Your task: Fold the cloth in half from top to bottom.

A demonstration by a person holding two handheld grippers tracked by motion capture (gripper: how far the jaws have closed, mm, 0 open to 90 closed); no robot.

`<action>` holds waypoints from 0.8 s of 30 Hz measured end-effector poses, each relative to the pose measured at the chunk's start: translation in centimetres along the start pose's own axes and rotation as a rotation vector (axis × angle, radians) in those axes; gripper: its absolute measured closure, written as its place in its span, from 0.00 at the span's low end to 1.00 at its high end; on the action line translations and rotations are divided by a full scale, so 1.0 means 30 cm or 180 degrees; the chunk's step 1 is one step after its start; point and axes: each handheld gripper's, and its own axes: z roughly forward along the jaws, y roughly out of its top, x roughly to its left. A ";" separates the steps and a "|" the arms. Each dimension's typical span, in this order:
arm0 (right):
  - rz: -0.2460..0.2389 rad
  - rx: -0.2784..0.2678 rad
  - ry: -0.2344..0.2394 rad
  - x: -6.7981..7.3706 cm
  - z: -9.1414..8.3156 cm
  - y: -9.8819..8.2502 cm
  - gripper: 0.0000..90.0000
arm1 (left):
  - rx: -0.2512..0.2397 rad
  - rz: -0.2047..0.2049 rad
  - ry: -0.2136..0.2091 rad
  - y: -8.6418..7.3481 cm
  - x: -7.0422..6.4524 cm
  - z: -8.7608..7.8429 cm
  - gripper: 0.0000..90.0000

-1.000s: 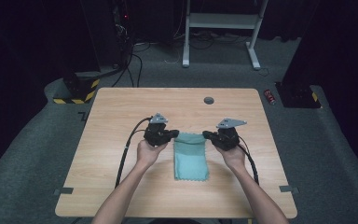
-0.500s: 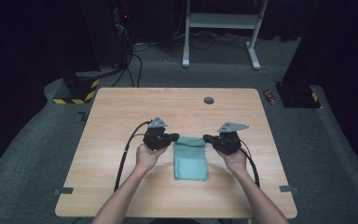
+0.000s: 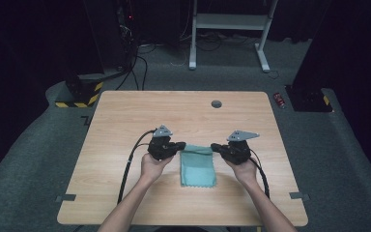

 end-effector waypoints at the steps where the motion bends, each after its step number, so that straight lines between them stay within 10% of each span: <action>1: -0.0008 0.0003 0.0006 0.002 -0.001 -0.002 0.99 | 0.0002 0.0011 0.0003 -0.001 -0.001 -0.001 0.99; 24: -0.0101 -0.0012 0.0153 0.058 -0.033 -0.048 0.99 | 0.0006 0.0084 -0.0041 -0.070 -0.052 -0.039 0.99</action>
